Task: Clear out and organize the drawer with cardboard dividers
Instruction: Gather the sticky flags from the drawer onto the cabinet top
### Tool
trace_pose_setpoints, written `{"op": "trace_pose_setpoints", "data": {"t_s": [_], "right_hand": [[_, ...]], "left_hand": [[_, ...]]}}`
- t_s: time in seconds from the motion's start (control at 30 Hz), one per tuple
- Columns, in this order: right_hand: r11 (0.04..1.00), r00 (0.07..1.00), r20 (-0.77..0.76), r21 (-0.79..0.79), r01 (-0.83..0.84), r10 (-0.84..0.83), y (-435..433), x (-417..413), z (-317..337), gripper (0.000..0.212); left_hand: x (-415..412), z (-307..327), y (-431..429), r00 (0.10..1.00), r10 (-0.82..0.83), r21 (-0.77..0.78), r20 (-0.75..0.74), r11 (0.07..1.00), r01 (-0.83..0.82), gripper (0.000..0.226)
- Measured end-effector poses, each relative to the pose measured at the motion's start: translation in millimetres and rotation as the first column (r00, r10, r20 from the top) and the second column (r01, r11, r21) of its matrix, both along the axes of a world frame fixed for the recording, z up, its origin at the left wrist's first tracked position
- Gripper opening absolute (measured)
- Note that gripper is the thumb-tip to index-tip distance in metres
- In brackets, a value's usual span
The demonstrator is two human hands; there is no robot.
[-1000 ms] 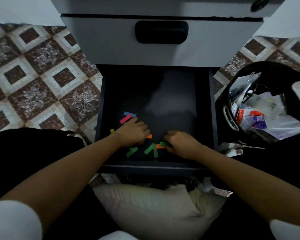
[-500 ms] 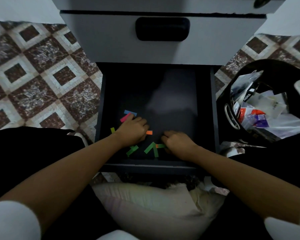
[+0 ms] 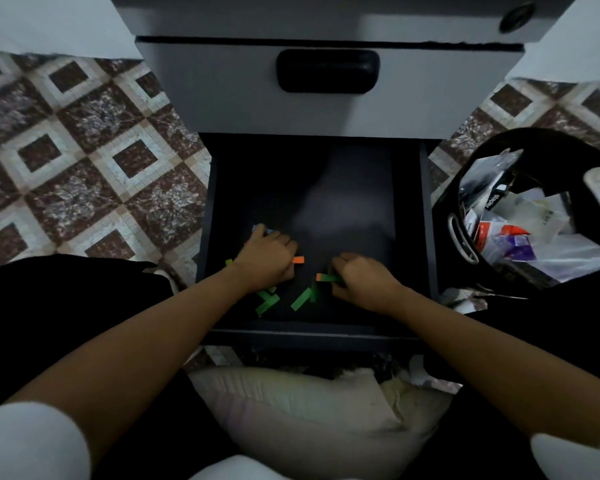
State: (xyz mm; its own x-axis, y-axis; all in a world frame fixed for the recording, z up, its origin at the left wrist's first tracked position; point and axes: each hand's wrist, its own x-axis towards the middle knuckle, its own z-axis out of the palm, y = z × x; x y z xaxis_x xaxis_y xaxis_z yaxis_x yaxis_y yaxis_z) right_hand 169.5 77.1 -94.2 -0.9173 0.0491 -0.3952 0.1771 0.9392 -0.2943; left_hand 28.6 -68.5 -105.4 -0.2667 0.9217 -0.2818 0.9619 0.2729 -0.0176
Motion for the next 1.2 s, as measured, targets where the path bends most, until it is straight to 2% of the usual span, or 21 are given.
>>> {"op": "trace_pose_setpoints", "data": {"t_s": [0.23, 0.33, 0.53, 0.63, 0.73, 0.9, 0.97, 1.07, 1.2], "right_hand": [[0.994, 0.983, -0.163, -0.084, 0.073, -0.086, 7.6, -1.1, 21.3, 0.025], [0.984, 0.968, -0.193, -0.106, 0.142, -0.16, 11.4, -4.2, 41.8, 0.023], [0.983, 0.894, -0.413, -0.131, 0.132, -0.175, 22.1, -18.1, 97.6, 0.025], [0.99, 0.846, -0.515, -0.094, 0.105, -0.139, 25.5, -31.3, 136.2, 0.023], [0.995, 0.79, -0.605, -0.062, 0.081, -0.102, 28.6, -46.9, 173.5, 0.021], [0.998, 0.691, -0.721, -0.021, 0.065, -0.06, 32.9, -70.8, 229.9, 0.018], [0.998, 0.66, -0.751, 0.012, 0.065, -0.034, 34.6, -78.9, 248.5, 0.018], [0.996, 0.641, -0.768, 0.052, 0.069, -0.005, 37.7, -90.8, 267.5, 0.019], [0.99, 0.65, -0.759, 0.113, 0.082, 0.033, 42.8, -109.7, 281.5, 0.017]], "left_hand": [[-4.1, 14.0, -0.7, 0.998, 0.068, 0.044, 0.016, 0.997, -0.069, 0.032], [-7.1, 29.7, -0.5, 0.993, 0.098, 0.131, 0.065, 0.986, -0.106, 0.033], [-21.5, 96.9, -1.0, 0.991, 0.074, 0.334, 0.116, 0.936, -0.109, 0.027], [-35.7, 138.9, -1.9, 0.998, 0.04, 0.427, 0.056, 0.902, -0.06, 0.028], [-50.0, 182.6, -4.6, 0.999, 0.01, 0.509, -0.052, 0.86, 0.018, 0.043], [-79.6, 256.1, -5.8, 0.993, 0.066, 0.619, -0.097, 0.786, 0.008, 0.045], [-91.7, 282.2, -4.0, 0.985, 0.135, 0.632, -0.103, 0.774, -0.04, 0.045], [-111.4, 302.9, 1.1, 0.971, 0.197, 0.649, -0.137, 0.758, -0.063, 0.03], [-129.0, 305.2, 11.3, 0.956, 0.254, 0.549, -0.15, 0.825, -0.133, 0.026]]}}
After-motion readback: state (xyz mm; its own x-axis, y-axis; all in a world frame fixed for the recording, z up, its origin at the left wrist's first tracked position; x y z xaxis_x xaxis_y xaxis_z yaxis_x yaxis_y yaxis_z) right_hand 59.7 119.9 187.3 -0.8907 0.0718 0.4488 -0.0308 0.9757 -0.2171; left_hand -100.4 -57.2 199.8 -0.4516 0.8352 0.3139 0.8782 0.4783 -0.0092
